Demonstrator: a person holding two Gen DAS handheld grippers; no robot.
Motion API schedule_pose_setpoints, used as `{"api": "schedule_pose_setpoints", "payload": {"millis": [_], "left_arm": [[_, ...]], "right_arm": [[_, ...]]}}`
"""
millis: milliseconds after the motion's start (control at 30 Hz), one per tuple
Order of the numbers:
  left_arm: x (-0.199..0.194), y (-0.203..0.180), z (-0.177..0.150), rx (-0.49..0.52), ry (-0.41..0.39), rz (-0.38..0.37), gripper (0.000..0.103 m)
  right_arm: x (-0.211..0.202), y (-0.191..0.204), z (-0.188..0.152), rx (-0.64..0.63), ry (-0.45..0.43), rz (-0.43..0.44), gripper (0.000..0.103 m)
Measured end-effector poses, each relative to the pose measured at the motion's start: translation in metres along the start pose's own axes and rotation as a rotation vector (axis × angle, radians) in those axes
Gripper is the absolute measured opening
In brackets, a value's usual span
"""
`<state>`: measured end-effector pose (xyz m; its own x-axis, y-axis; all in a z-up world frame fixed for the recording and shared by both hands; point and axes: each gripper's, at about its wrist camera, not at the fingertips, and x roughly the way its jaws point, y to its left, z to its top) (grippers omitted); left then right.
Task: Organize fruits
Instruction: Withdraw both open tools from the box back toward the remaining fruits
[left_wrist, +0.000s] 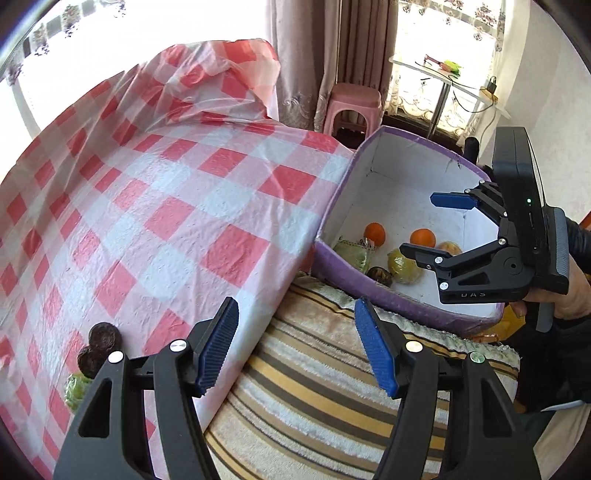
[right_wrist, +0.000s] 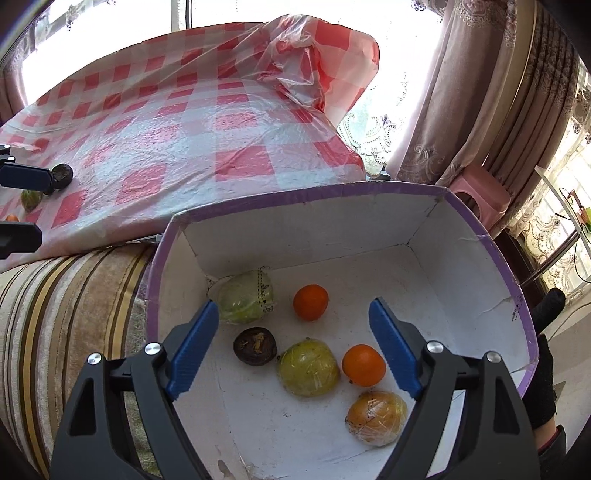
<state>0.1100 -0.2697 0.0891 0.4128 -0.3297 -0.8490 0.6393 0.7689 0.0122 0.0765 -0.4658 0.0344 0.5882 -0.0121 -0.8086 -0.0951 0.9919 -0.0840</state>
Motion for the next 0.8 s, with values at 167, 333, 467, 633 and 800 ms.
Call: {"api": "schedule_pose_setpoints", "payload": {"millis": [167, 333, 467, 633, 800], "left_arm": [[-0.023, 0.020, -0.023, -0.047, -0.043, 0.052, 0.065], [-0.043, 0.041, -0.053, -0.122, -0.085, 0.084, 0.068], [-0.058, 0.059, -0.079, -0.191, -0.114, 0.121, 0.068], [-0.078, 0.083, -0.115, -0.301, -0.159, 0.152, 0.070], [-0.093, 0.104, -0.150, -0.392, -0.192, 0.222, 0.070]], "right_arm": [[-0.006, 0.021, 0.008, -0.042, -0.014, 0.019, 0.084], [-0.012, 0.038, 0.013, -0.078, -0.028, 0.034, 0.084], [-0.015, 0.050, 0.020, -0.098, -0.041, 0.046, 0.084], [-0.019, 0.070, 0.027, -0.126, -0.059, 0.064, 0.087], [-0.020, 0.098, 0.034, -0.160, -0.081, 0.092, 0.088]]}}
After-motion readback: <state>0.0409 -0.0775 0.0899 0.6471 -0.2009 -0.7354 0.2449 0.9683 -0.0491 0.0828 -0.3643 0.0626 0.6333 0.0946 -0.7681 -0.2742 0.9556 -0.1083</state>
